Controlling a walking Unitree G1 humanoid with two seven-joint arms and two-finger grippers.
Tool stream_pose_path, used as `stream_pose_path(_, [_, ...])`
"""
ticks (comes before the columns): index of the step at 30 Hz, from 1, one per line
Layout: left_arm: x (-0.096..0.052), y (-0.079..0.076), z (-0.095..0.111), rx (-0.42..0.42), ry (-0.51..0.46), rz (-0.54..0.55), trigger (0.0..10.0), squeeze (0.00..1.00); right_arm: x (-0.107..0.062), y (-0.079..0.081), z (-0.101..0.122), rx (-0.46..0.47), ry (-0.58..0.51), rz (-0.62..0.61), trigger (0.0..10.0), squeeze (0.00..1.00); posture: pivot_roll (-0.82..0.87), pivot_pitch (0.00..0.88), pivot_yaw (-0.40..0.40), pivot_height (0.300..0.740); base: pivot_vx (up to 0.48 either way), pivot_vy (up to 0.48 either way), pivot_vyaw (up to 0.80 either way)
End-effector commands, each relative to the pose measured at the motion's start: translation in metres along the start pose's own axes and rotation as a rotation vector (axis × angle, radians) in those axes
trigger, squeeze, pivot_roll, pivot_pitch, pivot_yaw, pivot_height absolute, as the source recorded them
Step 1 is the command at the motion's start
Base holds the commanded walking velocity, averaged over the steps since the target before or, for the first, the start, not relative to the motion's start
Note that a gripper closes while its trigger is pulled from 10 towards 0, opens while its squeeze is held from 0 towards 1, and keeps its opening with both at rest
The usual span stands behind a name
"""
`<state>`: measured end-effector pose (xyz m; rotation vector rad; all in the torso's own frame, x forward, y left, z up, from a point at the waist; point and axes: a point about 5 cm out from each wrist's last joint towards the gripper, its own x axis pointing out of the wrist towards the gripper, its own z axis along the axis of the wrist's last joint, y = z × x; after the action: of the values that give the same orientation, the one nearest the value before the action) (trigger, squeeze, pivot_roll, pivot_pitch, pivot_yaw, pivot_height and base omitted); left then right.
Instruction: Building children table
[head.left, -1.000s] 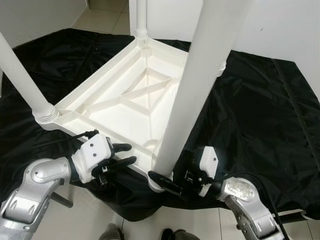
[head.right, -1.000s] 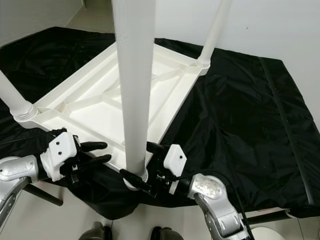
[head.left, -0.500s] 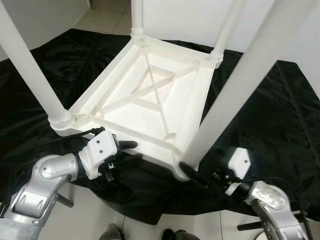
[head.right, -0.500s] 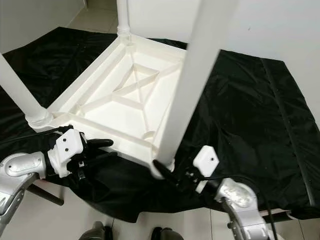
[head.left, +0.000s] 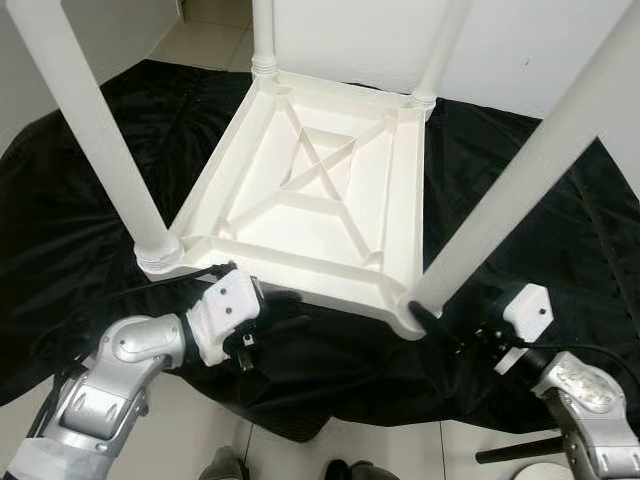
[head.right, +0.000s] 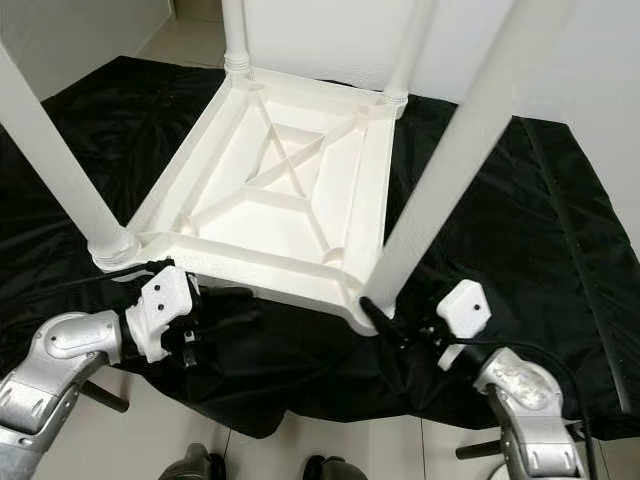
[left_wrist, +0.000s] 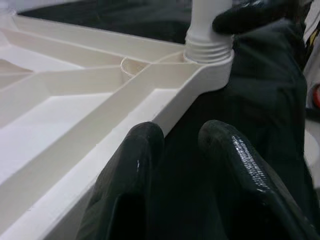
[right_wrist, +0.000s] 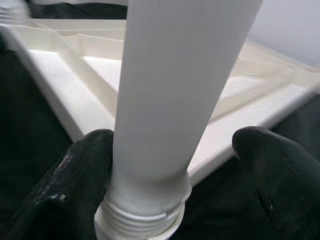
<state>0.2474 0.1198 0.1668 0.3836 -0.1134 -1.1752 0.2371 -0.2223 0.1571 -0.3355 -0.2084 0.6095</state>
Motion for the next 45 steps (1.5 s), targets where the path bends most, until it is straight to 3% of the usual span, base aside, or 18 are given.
stream_pose_path(1, [0.004, 0.001, 0.003, 0.007, -0.012, 0.084, 10.0, 0.00, -0.011, -0.008, -0.012, 0.012, 0.068, -0.056, 10.0, 0.00, 0.04, 0.126, -0.039, 0.740, 0.000, 0.000, 0.00])
stream_pose_path(7, [0.017, 0.000, 0.004, -0.075, -0.025, 0.068, 10.0, 0.00, -0.010, -0.016, -0.015, 0.015, 0.058, -0.095, 10.0, 0.00, 0.03, 0.121, -0.033, 0.740, 0.000, 0.000, 0.00])
stream_pose_path(10, [0.026, 0.002, 0.006, -0.127, -0.040, 0.091, 10.0, 0.00, 0.003, -0.023, -0.011, 0.046, -0.004, -0.188, 10.0, 0.00, 0.02, 0.119, -0.028, 0.740, 0.000, 0.000, 0.00])
stream_pose_path(14, [0.031, 0.005, 0.006, -0.155, -0.033, 0.115, 10.0, 0.00, 0.009, -0.023, -0.011, 0.068, -0.021, -0.199, 10.0, 0.00, 0.02, 0.119, -0.028, 0.740, 0.000, 0.000, 0.00])
stream_pose_path(16, [0.036, 0.004, 0.011, -0.182, -0.067, 0.140, 10.0, 0.00, 0.015, -0.009, -0.007, 0.186, -0.045, -0.102, 10.0, 0.00, 0.02, 0.122, -0.030, 0.740, 0.000, 0.000, 0.00])
stream_pose_path(22, [0.038, 0.000, 0.013, -0.221, -0.075, 0.142, 10.0, 0.00, 0.012, 0.005, -0.003, 0.264, -0.057, 0.007, 10.0, 0.00, 0.01, 0.130, -0.030, 0.740, 0.000, 0.000, 0.00])
stream_pose_path(30, [0.043, -0.005, 0.019, -0.249, -0.098, 0.094, 10.0, 0.00, 0.015, 0.001, -0.004, 0.262, -0.042, -0.007, 10.0, 0.00, 0.01, 0.141, -0.021, 0.740, 0.000, 0.000, 0.00])
stream_pose_path(34, [0.041, -0.012, 0.026, -0.261, -0.098, 0.042, 10.0, 0.00, 0.020, -0.011, -0.005, 0.251, 0.013, -0.028, 10.0, 0.00, 0.00, 0.156, -0.012, 0.740, 0.000, 0.000, 0.00])
stream_pose_path(40, [0.037, -0.007, 0.036, -0.299, -0.107, 0.030, 10.0, 0.00, 0.023, -0.011, -0.009, 0.235, 0.044, 0.029, 10.0, 0.00, 0.00, 0.161, 0.000, 0.740, 0.000, 0.000, 0.00])
stream_pose_path(41, [0.038, -0.007, 0.036, -0.300, -0.106, 0.030, 10.0, 0.00, 0.025, -0.010, -0.010, 0.240, 0.050, 0.044, 5.0, 0.00, -0.01, 0.161, 0.002, 0.740, 0.000, 0.000, 0.00])
stream_pose_path(43, [0.039, -0.006, 0.036, -0.302, -0.105, 0.029, 10.0, 0.00, 0.026, -0.009, -0.011, 0.243, 0.055, 0.055, 5.0, 0.00, -0.01, 0.161, 0.002, 0.740, 0.000, 0.000, 0.00])
stream_pose_path(44, [0.042, -0.007, 0.036, -0.299, -0.102, 0.029, 10.0, 0.00, 0.028, -0.007, -0.012, 0.252, 0.055, 0.073, 0.0, 0.00, -0.01, 0.161, 0.008, 0.740, 0.000, 0.000, 0.00])
stream_pose_path(45, [0.044, -0.009, 0.035, -0.294, -0.098, 0.026, 10.0, 0.00, 0.029, -0.006, -0.012, 0.253, 0.053, 0.085, 0.0, 0.00, -0.01, 0.161, 0.007, 0.740, 0.000, 0.000, 0.00])
